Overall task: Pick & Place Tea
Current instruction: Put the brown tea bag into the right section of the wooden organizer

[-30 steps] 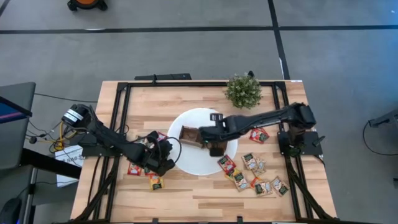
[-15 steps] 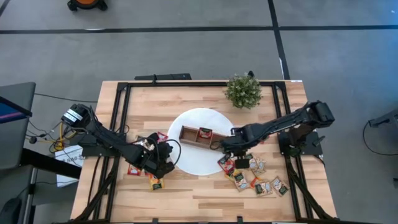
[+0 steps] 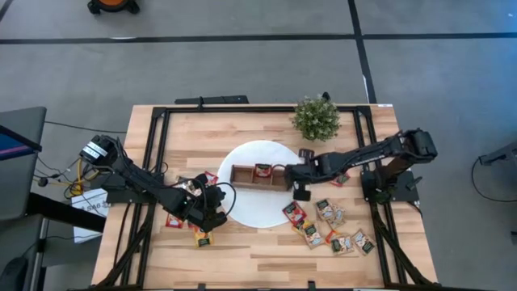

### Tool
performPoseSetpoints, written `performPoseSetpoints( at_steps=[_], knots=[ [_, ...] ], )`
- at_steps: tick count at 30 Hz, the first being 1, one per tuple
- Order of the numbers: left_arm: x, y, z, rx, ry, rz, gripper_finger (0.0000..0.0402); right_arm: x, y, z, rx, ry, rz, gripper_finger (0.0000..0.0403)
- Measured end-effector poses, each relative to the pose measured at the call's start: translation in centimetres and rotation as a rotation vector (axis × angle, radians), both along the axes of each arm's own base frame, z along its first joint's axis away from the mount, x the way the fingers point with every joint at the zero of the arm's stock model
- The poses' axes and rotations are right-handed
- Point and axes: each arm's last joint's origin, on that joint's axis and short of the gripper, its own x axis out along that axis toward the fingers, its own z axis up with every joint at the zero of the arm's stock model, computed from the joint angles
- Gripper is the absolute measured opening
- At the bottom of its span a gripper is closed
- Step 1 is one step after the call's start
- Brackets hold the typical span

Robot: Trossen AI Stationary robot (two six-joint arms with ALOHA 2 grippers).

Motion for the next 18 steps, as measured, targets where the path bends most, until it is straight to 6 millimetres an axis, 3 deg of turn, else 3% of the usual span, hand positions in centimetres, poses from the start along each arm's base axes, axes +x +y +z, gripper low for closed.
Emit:
performPoseSetpoints(
  at_steps=[8, 14, 18],
  knots=[
    [0.2, -0.1, 0.1, 0.009, -0.013, -0.008, 0.0, -0.2, -1.8, 1.2, -0.157, -0.066, -0.125, 0.0],
    [-0.4, -0.1, 1.3, 0.107, -0.108, 0.042, 0.0, -1.4, 1.2, 4.5, -0.135, -0.241, -0.073, 0.0],
    [-1.7, 0.5, 2.5, 0.057, -0.121, 0.105, 0.0, -1.7, 3.8, 5.7, -0.087, -0.355, -0.01, 0.0]
  ],
)
